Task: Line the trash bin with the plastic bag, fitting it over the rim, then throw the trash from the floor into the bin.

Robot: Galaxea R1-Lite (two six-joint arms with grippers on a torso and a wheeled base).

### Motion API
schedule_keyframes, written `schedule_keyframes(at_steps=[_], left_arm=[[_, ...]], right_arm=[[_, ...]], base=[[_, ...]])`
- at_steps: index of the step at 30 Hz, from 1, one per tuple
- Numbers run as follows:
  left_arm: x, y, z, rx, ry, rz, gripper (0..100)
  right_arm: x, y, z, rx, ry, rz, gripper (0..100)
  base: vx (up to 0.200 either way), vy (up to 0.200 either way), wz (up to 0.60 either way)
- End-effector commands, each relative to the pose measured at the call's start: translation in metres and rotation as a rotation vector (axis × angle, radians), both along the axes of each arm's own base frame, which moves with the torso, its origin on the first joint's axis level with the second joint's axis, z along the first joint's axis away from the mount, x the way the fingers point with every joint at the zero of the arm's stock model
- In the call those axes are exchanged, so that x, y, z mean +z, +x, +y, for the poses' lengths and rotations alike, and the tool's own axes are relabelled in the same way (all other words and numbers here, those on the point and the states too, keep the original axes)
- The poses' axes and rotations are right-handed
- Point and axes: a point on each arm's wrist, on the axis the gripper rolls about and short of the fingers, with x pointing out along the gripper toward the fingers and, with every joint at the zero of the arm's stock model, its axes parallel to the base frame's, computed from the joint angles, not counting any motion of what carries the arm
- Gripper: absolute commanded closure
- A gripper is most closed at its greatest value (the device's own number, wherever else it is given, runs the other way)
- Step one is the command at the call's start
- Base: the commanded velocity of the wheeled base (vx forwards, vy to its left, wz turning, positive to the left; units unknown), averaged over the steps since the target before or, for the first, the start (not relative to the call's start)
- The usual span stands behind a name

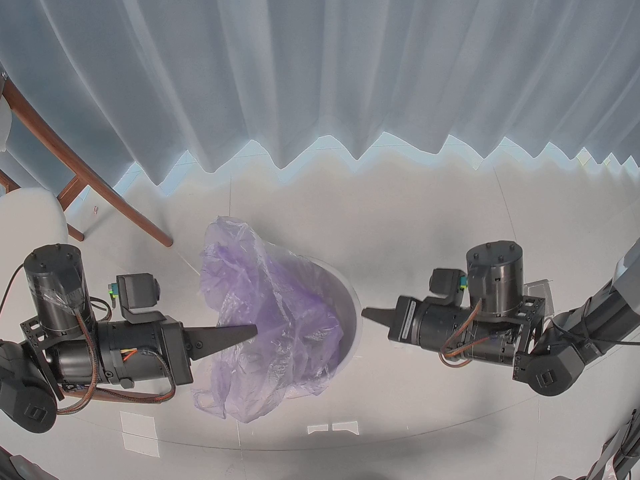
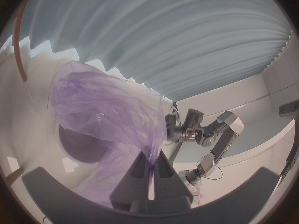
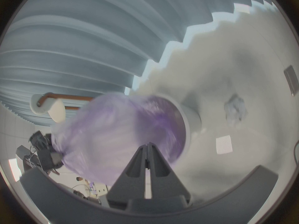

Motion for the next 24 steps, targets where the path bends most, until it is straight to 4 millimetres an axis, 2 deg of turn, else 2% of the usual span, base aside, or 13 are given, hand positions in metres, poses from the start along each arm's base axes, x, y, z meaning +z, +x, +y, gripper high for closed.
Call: schedule_keyframes(at_steps=[1, 4, 7, 8, 10, 12, 16, 18, 21, 24], left_arm=[[-0.003, -0.006, -0.007, -0.039, 0.020, 0.029, 100], [-0.012, 0.000, -0.010, -0.046, 0.064, 0.022, 100], [-0.022, 0.008, -0.013, -0.016, 0.118, 0.009, 100], [-0.028, 0.012, -0.015, 0.009, 0.151, 0.006, 100], [-0.030, 0.014, -0.016, 0.019, 0.162, 0.009, 100], [-0.038, 0.023, -0.021, 0.039, 0.180, 0.016, 100], [-0.041, 0.025, -0.022, 0.040, 0.168, 0.007, 100], [-0.045, 0.019, -0.023, 0.024, 0.173, 0.017, 100], [-0.046, 0.013, -0.028, -0.005, 0.178, 0.020, 100], [-0.047, 0.010, -0.027, -0.013, 0.180, 0.022, 100]], right_arm=[[0.001, 0.026, 0.008, -0.010, 0.041, -0.138, 100], [0.010, 0.035, 0.006, -0.029, 0.081, -0.189, 100], [0.018, 0.032, 0.002, -0.035, 0.101, -0.205, 100], [0.026, 0.028, -0.003, -0.044, 0.110, -0.215, 100], [0.029, 0.026, -0.006, -0.046, 0.112, -0.215, 100], [0.032, 0.011, -0.020, -0.048, 0.109, -0.199, 100], [0.023, 0.008, -0.033, -0.076, 0.086, -0.173, 100], [0.011, 0.022, -0.037, -0.110, 0.070, -0.160, 100], [0.003, 0.040, -0.028, -0.117, 0.104, -0.210, 100], [-0.005, 0.049, -0.012, -0.076, 0.128, -0.236, 100]], base=[[0.000, 0.000, 0.00], [0.000, 0.000, 0.00], [0.000, 0.000, 0.00], [0.000, 0.000, 0.00], [0.000, 0.000, 0.00], [0.000, 0.000, 0.00], [0.000, 0.000, 0.00], [0.000, 0.000, 0.00], [0.000, 0.000, 0.00], [0.000, 0.000, 0.00]])
